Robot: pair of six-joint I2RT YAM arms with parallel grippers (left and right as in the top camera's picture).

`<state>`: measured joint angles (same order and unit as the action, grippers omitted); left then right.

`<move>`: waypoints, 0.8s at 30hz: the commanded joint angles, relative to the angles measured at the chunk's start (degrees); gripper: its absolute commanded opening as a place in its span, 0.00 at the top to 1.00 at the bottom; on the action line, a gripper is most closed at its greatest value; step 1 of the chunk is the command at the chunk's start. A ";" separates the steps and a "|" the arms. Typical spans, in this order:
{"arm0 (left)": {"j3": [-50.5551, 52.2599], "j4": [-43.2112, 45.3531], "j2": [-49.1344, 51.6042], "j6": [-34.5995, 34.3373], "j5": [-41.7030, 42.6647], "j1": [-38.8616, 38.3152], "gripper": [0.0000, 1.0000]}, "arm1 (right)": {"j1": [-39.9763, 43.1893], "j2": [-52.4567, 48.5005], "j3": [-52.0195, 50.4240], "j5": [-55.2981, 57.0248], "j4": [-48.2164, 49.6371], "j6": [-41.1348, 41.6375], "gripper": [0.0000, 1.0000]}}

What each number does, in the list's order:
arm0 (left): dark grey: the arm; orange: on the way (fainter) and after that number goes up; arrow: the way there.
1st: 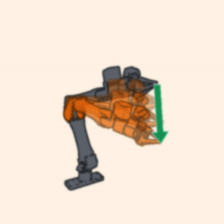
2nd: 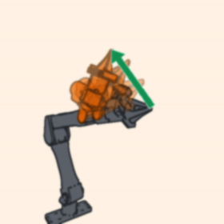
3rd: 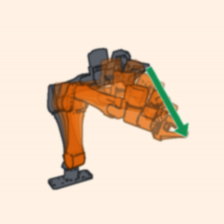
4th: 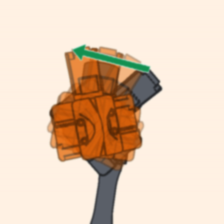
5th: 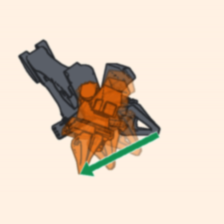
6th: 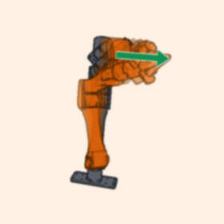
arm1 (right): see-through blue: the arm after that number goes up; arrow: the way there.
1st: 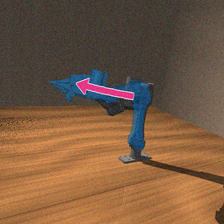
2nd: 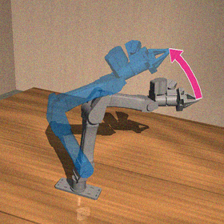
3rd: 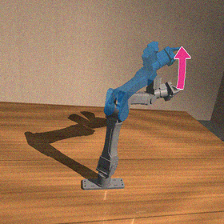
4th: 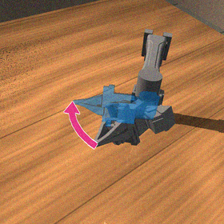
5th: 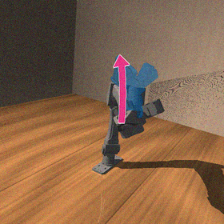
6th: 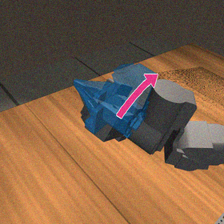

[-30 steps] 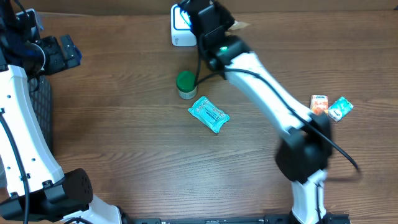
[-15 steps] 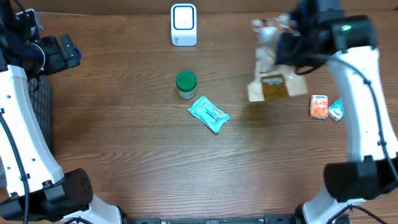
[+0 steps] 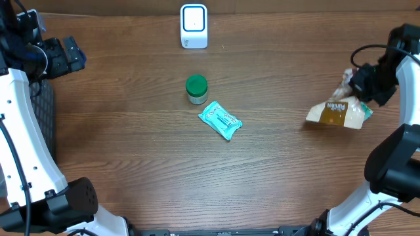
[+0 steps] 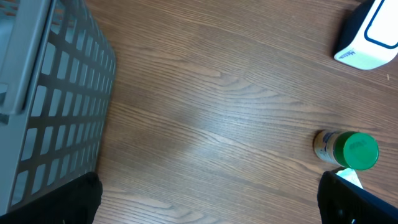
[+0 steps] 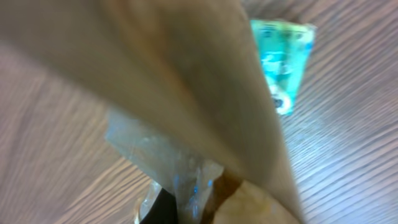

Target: Scan the item barcode

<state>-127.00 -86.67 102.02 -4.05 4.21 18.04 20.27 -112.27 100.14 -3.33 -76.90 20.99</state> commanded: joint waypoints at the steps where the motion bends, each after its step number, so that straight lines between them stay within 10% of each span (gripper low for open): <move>1: 0.22 -0.02 -0.02 0.90 -0.17 -0.11 0.00 | 0.37 -0.04 -3.04 6.01 1.66 1.73 0.85; 6: 0.22 -0.02 -0.02 0.90 -0.17 -0.11 0.00 | 0.37 -0.04 -3.69 8.44 1.60 0.92 0.26; 24: 0.22 -0.02 -0.02 0.90 -0.17 -0.11 0.00 | -14.78 -0.33 10.38 -21.55 0.26 -18.08 0.37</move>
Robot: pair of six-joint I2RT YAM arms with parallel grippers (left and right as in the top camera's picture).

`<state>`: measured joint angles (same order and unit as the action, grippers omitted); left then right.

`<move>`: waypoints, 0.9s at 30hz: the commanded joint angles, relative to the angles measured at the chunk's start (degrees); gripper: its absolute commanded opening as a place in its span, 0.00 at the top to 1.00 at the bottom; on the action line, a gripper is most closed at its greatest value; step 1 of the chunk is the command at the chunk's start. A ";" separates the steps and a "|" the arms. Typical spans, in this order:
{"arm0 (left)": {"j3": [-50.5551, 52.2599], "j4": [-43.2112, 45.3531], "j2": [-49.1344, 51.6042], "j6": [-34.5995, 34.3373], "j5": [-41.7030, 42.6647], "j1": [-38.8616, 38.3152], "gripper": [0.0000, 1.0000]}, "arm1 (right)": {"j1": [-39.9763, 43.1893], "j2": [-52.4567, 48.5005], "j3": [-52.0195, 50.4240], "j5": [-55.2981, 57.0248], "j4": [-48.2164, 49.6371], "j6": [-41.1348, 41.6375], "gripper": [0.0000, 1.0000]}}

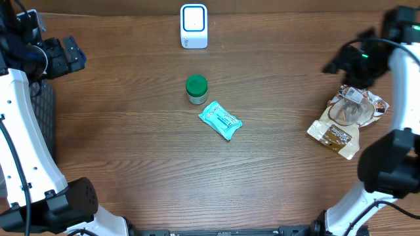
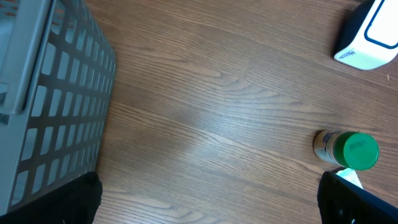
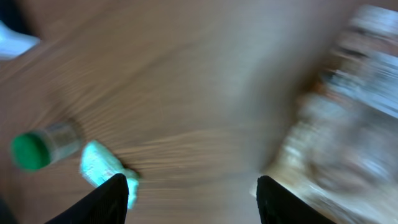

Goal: Scan the item barcode
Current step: 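Reach the right gripper to the teal wipes packet and grasp it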

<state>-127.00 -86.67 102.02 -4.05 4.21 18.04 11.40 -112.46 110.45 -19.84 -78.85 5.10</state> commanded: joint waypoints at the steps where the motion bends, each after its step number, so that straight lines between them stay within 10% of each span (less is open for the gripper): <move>1: 0.22 -0.02 -0.02 0.90 -0.17 -0.11 0.00 | -8.33 -0.57 -0.15 -4.46 3.78 -2.16 0.37; 12: 0.20 -0.02 -0.02 0.90 -0.17 -0.11 0.00 | -29.09 -12.24 -1.92 2.86 6.25 -5.20 0.40; 27: 0.22 -0.02 -0.02 0.90 -0.20 -0.11 0.00 | -30.95 -16.35 -16.98 -6.71 15.10 -17.18 0.40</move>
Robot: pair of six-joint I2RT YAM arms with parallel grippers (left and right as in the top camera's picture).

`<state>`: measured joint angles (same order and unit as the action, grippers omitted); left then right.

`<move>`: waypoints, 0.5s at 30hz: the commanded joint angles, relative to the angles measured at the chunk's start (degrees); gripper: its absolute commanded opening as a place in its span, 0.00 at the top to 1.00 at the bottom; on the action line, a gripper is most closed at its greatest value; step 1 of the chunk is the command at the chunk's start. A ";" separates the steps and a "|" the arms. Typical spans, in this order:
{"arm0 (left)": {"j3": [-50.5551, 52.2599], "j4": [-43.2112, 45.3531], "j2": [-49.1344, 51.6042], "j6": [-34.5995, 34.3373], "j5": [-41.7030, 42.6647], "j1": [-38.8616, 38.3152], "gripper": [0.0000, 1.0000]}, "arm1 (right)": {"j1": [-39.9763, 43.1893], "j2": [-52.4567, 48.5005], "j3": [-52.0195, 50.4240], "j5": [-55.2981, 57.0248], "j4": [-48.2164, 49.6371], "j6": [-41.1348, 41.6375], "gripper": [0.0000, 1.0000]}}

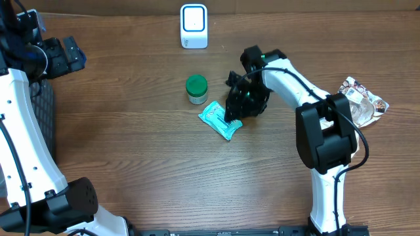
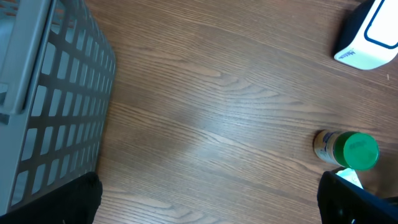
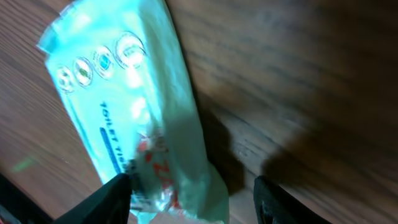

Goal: Scan the item barcode
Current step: 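Reach the right gripper to the teal wipes packet and grasp it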

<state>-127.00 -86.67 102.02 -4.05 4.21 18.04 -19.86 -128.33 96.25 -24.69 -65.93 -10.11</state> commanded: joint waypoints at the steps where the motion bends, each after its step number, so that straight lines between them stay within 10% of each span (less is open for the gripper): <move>1: 0.22 -0.02 -0.02 0.90 -0.17 -0.11 0.00 | 0.31 -0.50 -4.28 -2.78 3.63 -1.97 0.40; 6: 0.22 -0.02 -0.02 0.90 -0.17 -0.11 0.00 | 0.31 -0.50 -7.41 -3.28 5.25 -1.97 0.44; 15: 0.20 -0.02 -0.02 0.90 -0.17 -0.11 0.00 | 0.50 -0.35 -7.13 -7.19 5.03 -1.70 0.96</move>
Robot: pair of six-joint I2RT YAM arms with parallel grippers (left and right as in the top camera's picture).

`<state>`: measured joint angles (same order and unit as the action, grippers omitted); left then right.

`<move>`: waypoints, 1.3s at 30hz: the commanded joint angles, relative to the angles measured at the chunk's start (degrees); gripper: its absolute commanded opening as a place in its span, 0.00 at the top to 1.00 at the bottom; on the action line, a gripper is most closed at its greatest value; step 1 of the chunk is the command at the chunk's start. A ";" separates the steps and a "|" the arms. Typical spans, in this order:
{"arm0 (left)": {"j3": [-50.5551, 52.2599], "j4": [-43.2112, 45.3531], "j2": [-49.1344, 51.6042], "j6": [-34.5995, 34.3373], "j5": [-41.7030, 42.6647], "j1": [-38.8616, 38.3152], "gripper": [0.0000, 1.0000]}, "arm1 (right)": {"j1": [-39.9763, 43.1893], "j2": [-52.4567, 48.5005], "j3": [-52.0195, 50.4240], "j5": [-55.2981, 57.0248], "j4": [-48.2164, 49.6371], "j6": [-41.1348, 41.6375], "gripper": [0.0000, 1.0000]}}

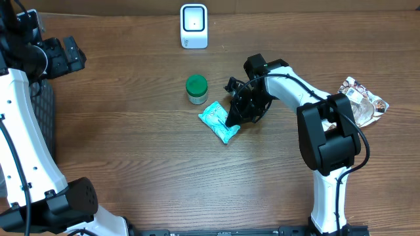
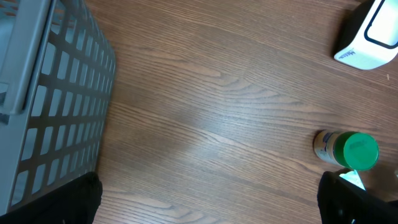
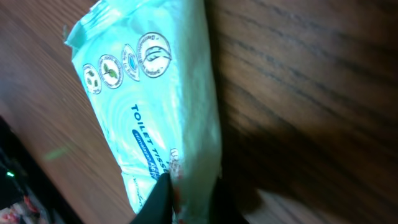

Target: Scan the item barcode

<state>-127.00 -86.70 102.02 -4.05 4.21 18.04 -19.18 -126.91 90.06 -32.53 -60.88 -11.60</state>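
A teal tissue packet (image 1: 216,120) lies flat on the wooden table, just below and right of a green-capped jar (image 1: 196,89). My right gripper (image 1: 235,118) is down at the packet's right end. In the right wrist view the packet (image 3: 155,99) fills the frame and the right gripper (image 3: 193,198) is shut on its near end, which is pinched between the two dark fingers. The white scanner (image 1: 193,26) stands at the back centre. My left gripper (image 2: 208,208) is open and empty, high at the far left.
A crumpled snack bag (image 1: 361,98) lies at the right edge of the table. A grey mesh basket (image 2: 50,93) stands at the left edge under my left arm (image 1: 56,56). The left wrist view also shows the jar (image 2: 351,150) and the scanner (image 2: 373,34).
My right gripper's fingers stood apart around the end of the tissue packet; now they are shut on it. The packet has shifted slightly. The left arm has not moved.
My right gripper first held the snack bag above the table's right side. Then the bag lay at the right edge with the gripper open and apart from it. Then the gripper was open at the tissue packet in the middle, and now it grips the packet.
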 commanded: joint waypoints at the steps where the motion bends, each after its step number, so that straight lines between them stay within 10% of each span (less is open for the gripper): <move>1: 0.20 0.00 -0.02 0.90 -0.17 -0.11 0.00 | 0.13 -1.38 0.28 -0.83 -0.79 -0.17 0.96; 8: 0.20 0.00 -0.02 0.90 -0.17 -0.11 0.00 | 0.17 6.34 8.07 9.35 -4.02 9.44 0.96; 21: 0.22 0.00 -0.02 0.90 -0.17 -0.11 0.00 | -16.20 7.96 7.72 80.65 -11.96 41.00 0.96; 32: 0.22 0.00 -0.02 0.87 -0.17 -0.11 0.00 | -17.86 -0.20 7.72 76.13 -12.74 41.44 0.94; 35: 0.22 -0.04 -0.02 0.90 -0.17 -0.11 0.01 | -18.43 -0.20 7.72 66.53 -12.72 36.09 0.56; 39: 0.22 -0.04 -0.02 0.90 -0.17 -0.11 0.00 | -18.43 -0.04 8.04 60.46 -13.20 35.15 0.51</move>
<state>-127.00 -86.72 102.02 -4.05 4.21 18.04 -37.54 -127.66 97.60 35.73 -74.02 24.77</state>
